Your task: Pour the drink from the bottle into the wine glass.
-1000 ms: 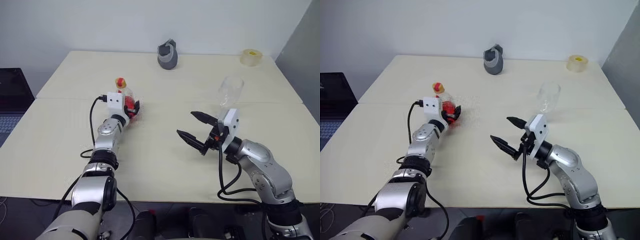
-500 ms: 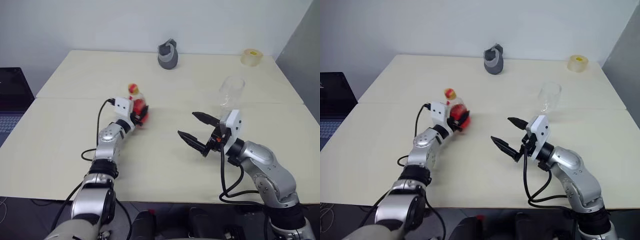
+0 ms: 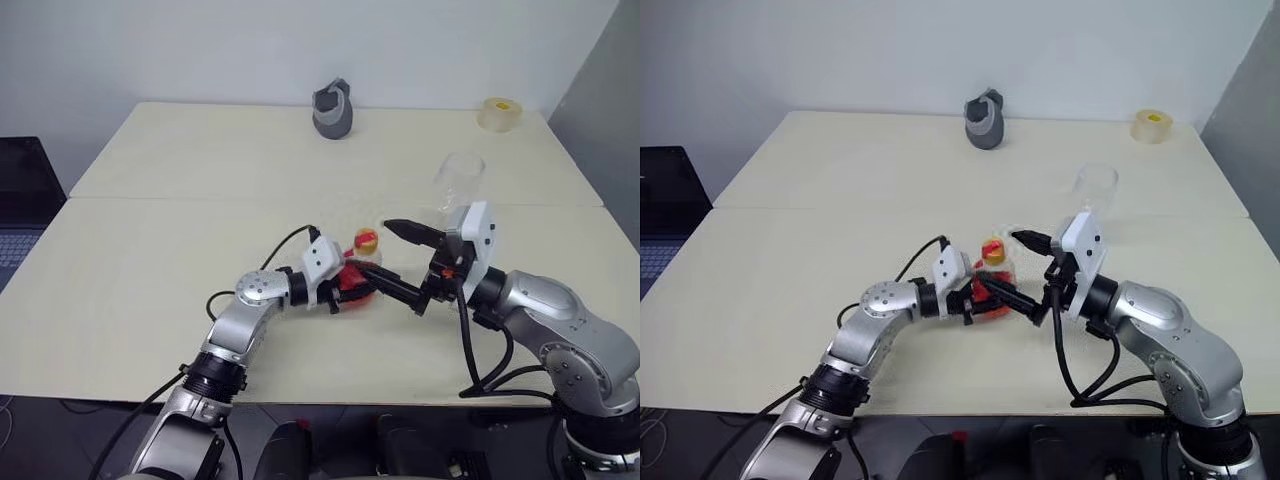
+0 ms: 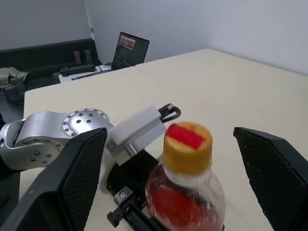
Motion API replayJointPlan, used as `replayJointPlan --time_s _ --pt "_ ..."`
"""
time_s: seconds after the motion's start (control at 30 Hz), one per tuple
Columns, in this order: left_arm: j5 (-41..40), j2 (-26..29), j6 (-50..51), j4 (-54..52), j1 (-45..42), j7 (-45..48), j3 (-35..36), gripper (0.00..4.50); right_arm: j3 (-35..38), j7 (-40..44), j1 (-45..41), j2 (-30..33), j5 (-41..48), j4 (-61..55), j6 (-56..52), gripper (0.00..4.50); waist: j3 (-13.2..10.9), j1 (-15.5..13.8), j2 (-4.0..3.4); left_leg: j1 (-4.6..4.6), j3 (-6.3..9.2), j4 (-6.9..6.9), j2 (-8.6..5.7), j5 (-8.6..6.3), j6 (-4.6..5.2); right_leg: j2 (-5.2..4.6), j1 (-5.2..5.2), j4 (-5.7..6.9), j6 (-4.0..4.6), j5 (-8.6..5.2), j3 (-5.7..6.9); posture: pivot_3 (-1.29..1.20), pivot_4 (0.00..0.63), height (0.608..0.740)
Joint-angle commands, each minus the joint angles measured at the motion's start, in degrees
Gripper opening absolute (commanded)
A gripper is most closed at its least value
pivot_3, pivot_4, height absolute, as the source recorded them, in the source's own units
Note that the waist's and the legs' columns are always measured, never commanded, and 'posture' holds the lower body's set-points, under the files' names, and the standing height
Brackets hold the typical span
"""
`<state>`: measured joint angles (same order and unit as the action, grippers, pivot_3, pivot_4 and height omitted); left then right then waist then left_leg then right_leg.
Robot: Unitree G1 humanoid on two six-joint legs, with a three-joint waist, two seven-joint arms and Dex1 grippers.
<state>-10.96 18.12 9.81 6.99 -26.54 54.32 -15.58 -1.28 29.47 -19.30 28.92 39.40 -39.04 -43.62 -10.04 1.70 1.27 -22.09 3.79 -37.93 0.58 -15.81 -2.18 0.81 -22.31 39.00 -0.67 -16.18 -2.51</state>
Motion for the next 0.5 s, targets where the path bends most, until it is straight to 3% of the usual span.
replayJointPlan --time_s 0.03,0.33,0.43,0.5 --pt "-0.14 -0.01 -1.04 -2.19 -0.88 0.46 0.17 1.95 -0.47 -0.25 -1.30 0.62 -0.65 -1.06 0.23 4.50 0.00 -0.03 0.00 0.00 0.00 0.00 0.00 0.00 0.00 0.00 0.00 0.00 0.00 0.00 0.00 0.00 0.150 0.740" --pt "0.44 0.04 -1.62 -1.69 -1.03 1.09 0.01 1.95 -2.67 -0.16 -2.36 0.12 -4.64 1.50 2.07 4.50 0.00 -0.03 0.00 0.00 0.01 0.00 0.00 0.00 0.00 0.00 0.00 0.00 -0.01 -0.01 0.01 0.00 0.150 0.740" --pt "0.64 0.06 -1.67 -1.80 -0.87 1.26 0.04 1.95 -3.00 0.17 -2.54 -0.23 -5.55 2.17 2.63 3.89 0.00 -0.03 0.00 0.00 -0.01 0.00 0.00 0.00 0.00 0.00 0.00 -0.01 -0.01 0.00 0.01 0.00 0.150 0.740" --pt "0.79 0.06 -1.73 -1.80 -0.85 1.35 0.05 1.95 -3.18 0.39 -2.59 -0.36 -6.03 2.69 2.97 3.15 0.00 -0.04 0.00 -0.01 0.01 0.00 0.00 0.00 0.00 0.00 0.00 -0.01 -0.01 0.00 0.01 0.00 0.150 0.740"
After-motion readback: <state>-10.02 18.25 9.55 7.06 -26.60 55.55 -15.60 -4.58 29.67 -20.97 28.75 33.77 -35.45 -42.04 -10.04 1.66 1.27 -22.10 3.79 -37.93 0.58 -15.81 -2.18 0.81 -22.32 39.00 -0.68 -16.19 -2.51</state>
